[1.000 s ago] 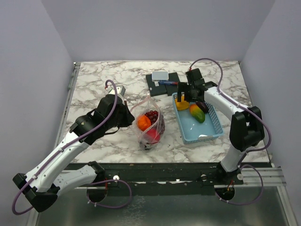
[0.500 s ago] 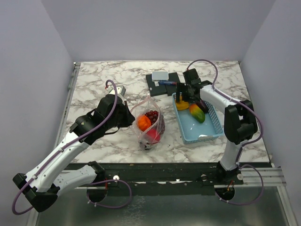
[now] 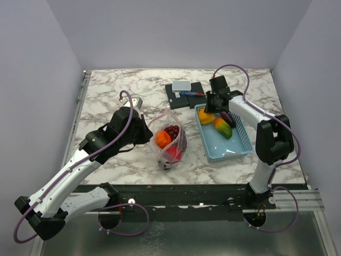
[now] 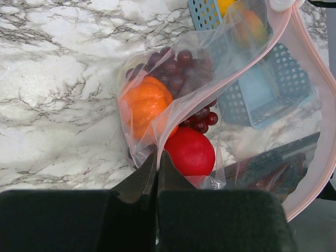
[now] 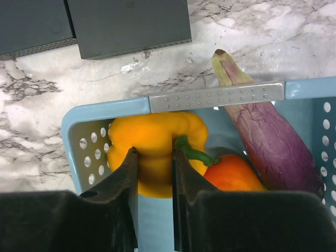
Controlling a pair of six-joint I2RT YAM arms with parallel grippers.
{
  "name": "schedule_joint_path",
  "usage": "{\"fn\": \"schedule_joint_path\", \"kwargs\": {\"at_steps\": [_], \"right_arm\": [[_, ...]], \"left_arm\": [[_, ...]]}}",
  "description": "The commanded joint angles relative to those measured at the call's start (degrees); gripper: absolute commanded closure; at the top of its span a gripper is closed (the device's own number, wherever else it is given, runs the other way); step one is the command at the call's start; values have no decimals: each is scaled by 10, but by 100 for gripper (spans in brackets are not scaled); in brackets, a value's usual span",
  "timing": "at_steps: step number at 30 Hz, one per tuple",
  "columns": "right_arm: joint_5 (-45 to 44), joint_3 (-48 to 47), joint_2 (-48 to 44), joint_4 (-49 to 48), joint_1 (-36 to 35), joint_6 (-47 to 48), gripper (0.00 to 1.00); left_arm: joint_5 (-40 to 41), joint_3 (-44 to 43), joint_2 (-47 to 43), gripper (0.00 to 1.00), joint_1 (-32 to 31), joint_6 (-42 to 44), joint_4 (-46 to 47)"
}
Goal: Place the food in the zip-top bag and seal the zipper
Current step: Pick up the fake vegetable from the bin, then place the fake vegetable in the zipper food storage bag.
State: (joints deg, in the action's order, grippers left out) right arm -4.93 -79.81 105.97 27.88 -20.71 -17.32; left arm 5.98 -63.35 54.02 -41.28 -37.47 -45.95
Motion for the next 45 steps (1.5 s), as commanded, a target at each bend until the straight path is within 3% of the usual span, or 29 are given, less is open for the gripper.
{"fn": "schedule_joint_path", "kwargs": {"at_steps": [1,3,5,33,45], "right_arm": [[-10,22,-1,15,0,12,87],[-11,27,-10,15,0,11,97],[-11,33,-20,16,0,11,99],[-13,55,-231,82,-1,-3,99],[87,2,-336,97,-7,-2,99]], "left_arm": [[-7,-17,-1,100,-1,-2,-2],[-8,-17,-2,100,-1,-2,-2],[-8,-16,-3,100,-1,-3,-2],[-12,-16,4,100,-1,0,11],[-12,-18,7,100,-1,2,14]]}}
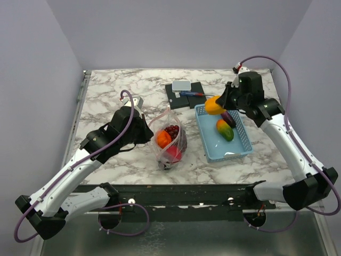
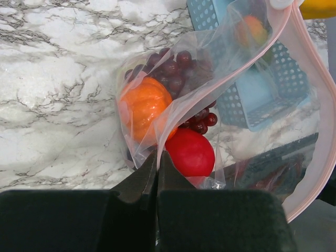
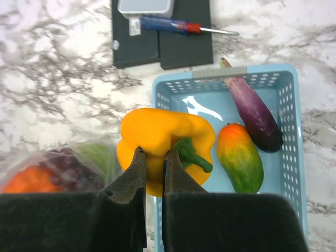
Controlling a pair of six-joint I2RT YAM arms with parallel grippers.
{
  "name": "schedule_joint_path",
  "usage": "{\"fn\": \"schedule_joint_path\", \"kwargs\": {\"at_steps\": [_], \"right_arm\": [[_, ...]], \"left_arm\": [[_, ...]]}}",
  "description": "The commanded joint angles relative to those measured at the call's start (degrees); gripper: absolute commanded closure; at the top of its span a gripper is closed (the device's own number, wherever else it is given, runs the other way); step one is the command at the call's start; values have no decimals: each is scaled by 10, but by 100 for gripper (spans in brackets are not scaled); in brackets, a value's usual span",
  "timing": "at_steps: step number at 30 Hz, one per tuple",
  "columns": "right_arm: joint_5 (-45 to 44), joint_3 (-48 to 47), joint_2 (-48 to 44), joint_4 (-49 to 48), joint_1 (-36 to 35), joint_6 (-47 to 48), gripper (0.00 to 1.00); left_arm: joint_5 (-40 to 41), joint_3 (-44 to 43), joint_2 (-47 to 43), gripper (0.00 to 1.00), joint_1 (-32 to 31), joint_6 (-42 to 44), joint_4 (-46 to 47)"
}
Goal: Place the food in the zip-top bag and seal the zipper
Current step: Place the fake vegetable in the zipper food storage bag.
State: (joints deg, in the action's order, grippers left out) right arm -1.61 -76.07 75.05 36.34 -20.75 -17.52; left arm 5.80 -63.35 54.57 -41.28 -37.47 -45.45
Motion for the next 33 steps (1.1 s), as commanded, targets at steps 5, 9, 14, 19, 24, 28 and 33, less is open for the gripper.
{"fn": "schedule_joint_path", "kwargs": {"at_steps": [5,9,14,19,24,28,33], "right_arm": [[118,-71,-51,10,-16,5,99],[164,-113,-52,17,-37,12,99],[189,-162,-45,18,-83,25,99],[181,-213,-27,31,-148,45,99],[179,-229,-14,42,-188,64,99],[139,-230,-4,61,-238,97,99],[68,-247,25,90,-308,129,99]], "left_arm": [[-11,-21,5,100,-1,3,9],[-13,-25,10,100,-1,5,9],[-14,-29,13,100,-1,6,9],[-18,-32,15,100,-1,8,9],[-24,-32,20,100,-1,11,4],[-25,-40,25,100,-1,15,-1],[-27,-57,34,100,-1,22,-6]]}}
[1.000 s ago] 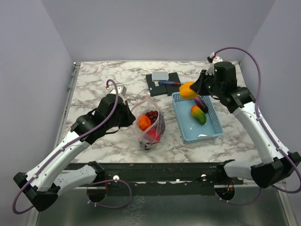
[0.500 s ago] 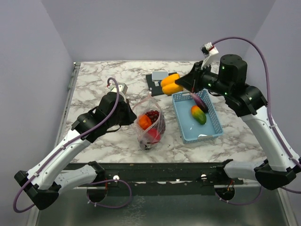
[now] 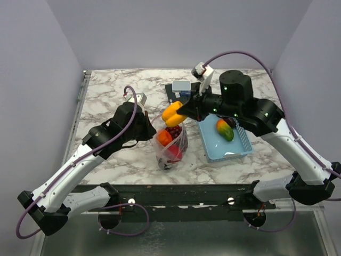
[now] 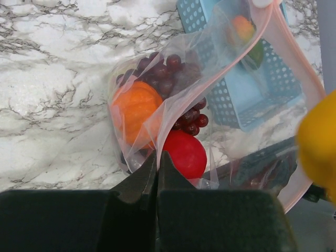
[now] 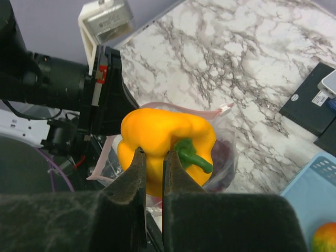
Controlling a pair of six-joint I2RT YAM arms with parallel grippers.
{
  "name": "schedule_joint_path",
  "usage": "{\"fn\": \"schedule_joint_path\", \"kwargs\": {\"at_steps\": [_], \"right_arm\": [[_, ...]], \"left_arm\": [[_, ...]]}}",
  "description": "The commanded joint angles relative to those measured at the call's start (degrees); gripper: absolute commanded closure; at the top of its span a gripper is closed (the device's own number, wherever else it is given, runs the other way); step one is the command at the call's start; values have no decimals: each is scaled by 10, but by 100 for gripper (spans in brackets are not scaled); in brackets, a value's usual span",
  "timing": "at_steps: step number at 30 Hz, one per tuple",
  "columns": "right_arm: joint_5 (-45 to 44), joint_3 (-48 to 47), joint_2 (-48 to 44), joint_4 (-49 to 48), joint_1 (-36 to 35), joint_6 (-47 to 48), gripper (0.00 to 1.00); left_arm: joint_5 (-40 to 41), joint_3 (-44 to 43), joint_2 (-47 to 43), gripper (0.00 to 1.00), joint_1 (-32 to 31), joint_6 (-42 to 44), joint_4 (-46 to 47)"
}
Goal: Place the food in the zip-top bag and seal the zipper
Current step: Place the fake vegetable in the zipper food storage bag.
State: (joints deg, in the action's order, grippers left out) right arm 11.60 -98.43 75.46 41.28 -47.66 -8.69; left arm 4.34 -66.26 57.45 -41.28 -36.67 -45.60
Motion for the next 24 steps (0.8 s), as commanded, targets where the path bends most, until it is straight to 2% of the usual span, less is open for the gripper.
{"fn": "schedule_joint_path", "kwargs": {"at_steps": [1,11,21,24], "right_arm": [[-74,-26,26,45,-49,46,99],[-211,-51,83,97,-125,82,99],[-276,-47,122,131,-169,111,99],[-271,-45,131,137,-178,110,99]], "left_arm": [[-13,-30,6,100,-1,14,-5],[-14,-39,7,100,-1,19,-10],[-11,-35,4,100,-1,18,-9],[-11,-35,3,100,-1,18,-9]]}}
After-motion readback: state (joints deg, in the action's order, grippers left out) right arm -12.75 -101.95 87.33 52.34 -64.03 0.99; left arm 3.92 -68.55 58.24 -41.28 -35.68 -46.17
